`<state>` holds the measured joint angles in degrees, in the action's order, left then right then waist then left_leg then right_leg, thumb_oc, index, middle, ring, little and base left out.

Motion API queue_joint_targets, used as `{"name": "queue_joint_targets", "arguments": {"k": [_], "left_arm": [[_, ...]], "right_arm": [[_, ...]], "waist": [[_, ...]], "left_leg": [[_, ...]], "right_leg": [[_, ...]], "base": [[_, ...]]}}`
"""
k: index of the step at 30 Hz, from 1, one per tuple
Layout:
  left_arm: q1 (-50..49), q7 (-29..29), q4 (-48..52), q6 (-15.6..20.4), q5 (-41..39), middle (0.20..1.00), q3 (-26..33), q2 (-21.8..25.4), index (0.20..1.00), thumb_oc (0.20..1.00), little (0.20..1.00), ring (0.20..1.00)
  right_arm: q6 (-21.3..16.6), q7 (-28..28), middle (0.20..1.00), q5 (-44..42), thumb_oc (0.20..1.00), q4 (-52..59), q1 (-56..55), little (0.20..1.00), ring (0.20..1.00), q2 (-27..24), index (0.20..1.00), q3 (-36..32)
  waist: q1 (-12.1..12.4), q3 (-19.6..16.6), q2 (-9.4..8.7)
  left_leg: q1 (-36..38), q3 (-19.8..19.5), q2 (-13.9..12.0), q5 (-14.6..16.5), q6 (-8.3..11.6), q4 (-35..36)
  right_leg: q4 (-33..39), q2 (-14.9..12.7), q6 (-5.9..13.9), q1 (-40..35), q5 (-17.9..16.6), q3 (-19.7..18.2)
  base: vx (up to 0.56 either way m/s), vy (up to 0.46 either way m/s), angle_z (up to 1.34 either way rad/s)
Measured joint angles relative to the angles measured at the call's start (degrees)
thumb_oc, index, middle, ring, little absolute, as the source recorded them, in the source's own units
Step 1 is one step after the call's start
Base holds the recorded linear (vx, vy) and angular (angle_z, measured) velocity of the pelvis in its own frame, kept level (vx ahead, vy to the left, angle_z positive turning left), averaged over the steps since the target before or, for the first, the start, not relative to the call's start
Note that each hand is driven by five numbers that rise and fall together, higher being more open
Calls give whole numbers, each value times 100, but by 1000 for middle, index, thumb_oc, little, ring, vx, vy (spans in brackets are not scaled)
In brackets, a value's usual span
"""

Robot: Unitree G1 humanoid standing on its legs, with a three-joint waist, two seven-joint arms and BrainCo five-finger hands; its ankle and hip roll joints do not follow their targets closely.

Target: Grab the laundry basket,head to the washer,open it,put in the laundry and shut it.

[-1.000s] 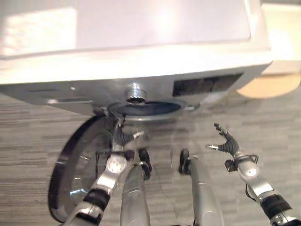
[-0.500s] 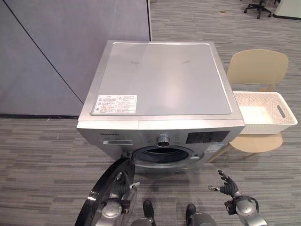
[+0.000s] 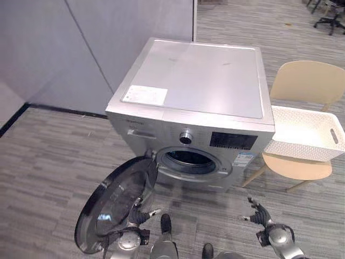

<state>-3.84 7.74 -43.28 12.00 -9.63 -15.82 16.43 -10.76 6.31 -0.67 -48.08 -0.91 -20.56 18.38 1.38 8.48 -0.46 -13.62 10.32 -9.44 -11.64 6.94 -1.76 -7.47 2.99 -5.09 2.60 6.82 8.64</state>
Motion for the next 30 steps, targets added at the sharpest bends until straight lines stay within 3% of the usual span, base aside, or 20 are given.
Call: {"name": "queue_joint_targets", "arguments": {"k": [1, 2, 3, 5, 7, 9, 11, 13, 17, 19, 23, 24, 30], "left_arm": [[42, -14, 4, 0, 37, 1000, 0, 2, 1000, 1000, 1000, 1000], [92, -47, 92, 2, 121, 1000, 5, 48, 1000, 1000, 1000, 1000], [110, -52, 169, 6, 134, 1000, 6, 68, 1000, 1000, 1000, 1000], [219, -77, 192, 30, 142, 1000, -4, 18, 1000, 1000, 1000, 1000], [267, -90, 199, 33, 145, 1000, -16, -76, 1000, 1000, 1000, 1000], [420, -88, 298, 3, 143, 1000, -52, -63, 1000, 1000, 1000, 1000], [359, -97, 642, -47, 146, 1000, -63, -18, 1000, 1000, 1000, 1000], [288, -93, 1044, -27, 170, 1000, -68, 103, 1000, 1000, 1000, 1000], [303, -80, 2425, -4, 526, 1000, -54, 942, 1000, 1000, 1000, 1000], [704, 50, 2497, 167, 820, 1000, 182, 1158, 1000, 1000, 1000, 1000], [1230, 362, 1808, 191, 1084, 1000, 536, 1298, 1000, 1000, 1000, 1000], [1398, 408, 1375, 258, 1233, 1000, 528, 1311, 1000, 1000, 1000, 1000], [1427, 590, -1362, -148, 1315, 1000, 540, 1267, 1000, 1000, 1000, 1000]], "right_arm": [[0, -2, 1000, 0, 1000, 5, -67, 1000, 1000, -18, 1000, -8], [4, -20, 1000, 2, 1000, -36, -141, 1000, 1000, -16, 1000, -10], [8, -26, 1000, 2, 1000, -44, -195, 1000, 1000, -19, 1000, -15], [12, -25, 1000, 3, 1000, -119, -194, 1000, 1000, -50, 1000, -76], [10, -23, 1000, 3, 1000, -175, -160, 1000, 1000, -94, 1000, -197], [7, -51, 1000, 5, 1000, -197, -238, 1000, 1000, -1, 1000, -522], [47, -15, 1000, 5, 1000, -234, -269, 1000, 1000, 30, 1000, -565], [79, -34, 1000, 7, 1000, -217, -269, 1000, 1000, 59, 1000, -467], [117, -103, 1000, 10, 1000, 220, -304, 1000, 1000, 148, 1000, -439], [114, -138, 1000, 29, 1000, 319, -330, 1000, 1000, 147, 1000, -391], [99, -150, 1000, 58, 1000, 451, -435, 1000, 1000, 149, 1000, -330], [103, -159, 1000, 59, 1000, 432, -459, 1000, 1000, 144, 1000, -328], [116, -201, 1000, 62, 1000, 429, -442, 1000, 1000, 131, 1000, -313]], "waist": [[-51, 5, -49], [-167, 33, -196], [-277, 4, -279], [-297, 3, -267], [-318, 6, -44], [-295, 24, -18], [-426, 4, -18], [-398, -80, -65], [-419, -211, -90], [-434, -333, -97], [-491, -472, -171], [-539, -496, -183], [-713, -545, -239]], "left_leg": [[61, 3, 62, 141, -12, -82], [87, 4, 128, 602, -61, -569], [220, 2, 164, 769, -86, -595], [746, 3, 84, 850, -41, -234], [1198, 2, 17, 856, -127, 244], [1327, 23, 51, 990, -197, 534], [1382, -30, 242, 956, -293, 690], [1419, -5, 390, 976, -407, 685], [1373, 102, 733, 1009, -694, 689], [1383, 152, 829, 973, -751, 654], [1389, 167, 846, 974, -749, 652], [1388, 171, 841, 972, -752, 651], [1466, 422, 785, 1002, -725, 654]], "right_leg": [[18, -67, -25, 40, -88, 27], [292, -210, -7, 5, -318, 153], [430, -313, 24, 14, -376, 211], [636, -302, 144, 8, -562, 126], [695, -201, 283, 42, -641, 177], [700, -272, 417, 80, -748, 208], [764, -455, 551, -96, -771, 416], [762, -605, 625, -42, -768, 332], [767, -950, 898, 29, -958, 186], [832, -1040, 953, 5, -1037, 160], [957, -1024, 999, -44, -1114, 156], [985, -1011, 989, -52, -1127, 152], [1002, -930, 973, -4, -1170, -71]], "base": [[-214, 113, 48], [-29, 125, 49], [12, 52, 52], [8, 26, 12], [148, 250, 5], [148, 263, 18], [59, 135, 43], [39, 81, 3], [86, 169, -6], [64, 114, -7], [32, 62, -3], [16, 37, -4], [26, 54, -22]]}}
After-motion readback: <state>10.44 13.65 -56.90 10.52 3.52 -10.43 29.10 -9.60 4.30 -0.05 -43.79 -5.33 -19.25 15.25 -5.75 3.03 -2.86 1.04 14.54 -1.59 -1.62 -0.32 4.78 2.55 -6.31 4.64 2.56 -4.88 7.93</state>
